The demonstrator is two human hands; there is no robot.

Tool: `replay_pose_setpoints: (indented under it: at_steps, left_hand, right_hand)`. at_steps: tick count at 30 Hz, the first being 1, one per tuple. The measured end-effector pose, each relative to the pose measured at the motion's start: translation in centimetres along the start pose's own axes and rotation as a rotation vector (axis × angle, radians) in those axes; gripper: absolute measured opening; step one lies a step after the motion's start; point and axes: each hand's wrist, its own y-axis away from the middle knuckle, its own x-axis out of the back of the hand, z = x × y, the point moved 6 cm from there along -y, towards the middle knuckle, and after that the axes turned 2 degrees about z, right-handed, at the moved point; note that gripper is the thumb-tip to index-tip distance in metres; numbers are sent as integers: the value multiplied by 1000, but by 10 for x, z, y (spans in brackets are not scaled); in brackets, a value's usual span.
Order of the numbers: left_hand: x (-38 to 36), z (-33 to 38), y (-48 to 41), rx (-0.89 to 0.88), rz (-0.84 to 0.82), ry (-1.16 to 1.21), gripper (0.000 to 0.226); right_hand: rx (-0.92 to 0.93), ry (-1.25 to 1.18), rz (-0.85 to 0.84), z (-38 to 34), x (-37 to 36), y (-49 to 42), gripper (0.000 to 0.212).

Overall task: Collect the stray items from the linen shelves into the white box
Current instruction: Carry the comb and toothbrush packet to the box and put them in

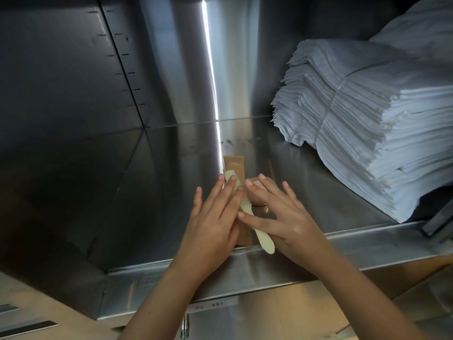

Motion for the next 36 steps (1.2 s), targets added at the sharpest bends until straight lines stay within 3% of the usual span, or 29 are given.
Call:
replay_pose_setpoints:
  at_steps: [10, 14, 23, 28, 32, 36]
  left_hand:
    - [8, -20, 18, -7, -95, 38, 58]
    - [16, -26, 24, -20, -76, -54, 47]
    - [18, -36, 32, 34, -32, -174, 59]
    - [14, -36, 33, 60, -51, -159, 53]
    - [12, -38, 34, 94, -54, -139, 67]
    - [13, -38, 32, 114, -66, -140, 52]
  right_hand:
    - [91, -246, -45, -38, -13, -17, 33]
    - [67, -203, -37, -37, -19, -17, 35]
    - [15, 47, -169, 16, -31, -11, 54]
    - [50, 74, -284, 25, -46, -16, 46]
    - [55, 88, -326, 31, -52, -23, 45]
    - [123, 93, -418, 35, -65, -26, 51]
